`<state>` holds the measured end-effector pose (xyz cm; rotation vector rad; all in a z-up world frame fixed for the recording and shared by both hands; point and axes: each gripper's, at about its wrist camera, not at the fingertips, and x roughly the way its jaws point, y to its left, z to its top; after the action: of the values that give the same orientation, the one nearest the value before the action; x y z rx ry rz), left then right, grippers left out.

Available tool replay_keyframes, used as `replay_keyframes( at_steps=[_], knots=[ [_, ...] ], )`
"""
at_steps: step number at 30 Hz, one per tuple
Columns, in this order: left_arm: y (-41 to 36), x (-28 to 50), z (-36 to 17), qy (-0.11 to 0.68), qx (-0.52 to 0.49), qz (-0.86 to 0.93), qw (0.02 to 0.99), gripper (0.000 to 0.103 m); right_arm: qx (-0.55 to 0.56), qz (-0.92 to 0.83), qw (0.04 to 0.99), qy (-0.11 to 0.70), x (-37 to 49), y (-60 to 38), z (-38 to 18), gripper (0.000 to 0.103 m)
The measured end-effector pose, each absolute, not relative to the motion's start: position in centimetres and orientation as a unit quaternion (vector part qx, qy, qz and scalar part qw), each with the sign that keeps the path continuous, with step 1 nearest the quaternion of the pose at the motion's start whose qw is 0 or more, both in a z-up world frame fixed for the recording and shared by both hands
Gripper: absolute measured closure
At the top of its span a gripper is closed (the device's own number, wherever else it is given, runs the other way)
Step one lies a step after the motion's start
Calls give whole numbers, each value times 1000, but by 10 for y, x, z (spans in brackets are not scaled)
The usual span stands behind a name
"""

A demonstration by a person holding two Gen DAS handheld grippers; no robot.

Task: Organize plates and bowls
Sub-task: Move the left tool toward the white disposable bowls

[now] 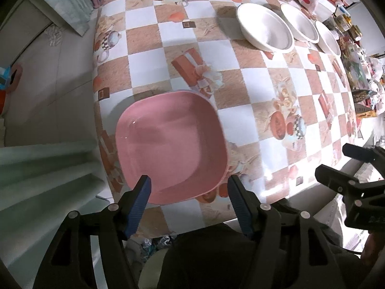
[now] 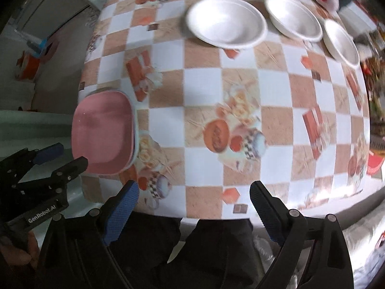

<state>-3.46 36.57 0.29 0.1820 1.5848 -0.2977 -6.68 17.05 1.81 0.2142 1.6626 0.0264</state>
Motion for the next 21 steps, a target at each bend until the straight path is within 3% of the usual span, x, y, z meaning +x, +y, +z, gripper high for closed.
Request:
replay_keyframes(
  at_steps=[21],
  knots=[
    [171, -54, 19, 712, 158, -154, 667, 25, 92, 31, 658, 746, -101, 25, 23, 9]
  ],
)
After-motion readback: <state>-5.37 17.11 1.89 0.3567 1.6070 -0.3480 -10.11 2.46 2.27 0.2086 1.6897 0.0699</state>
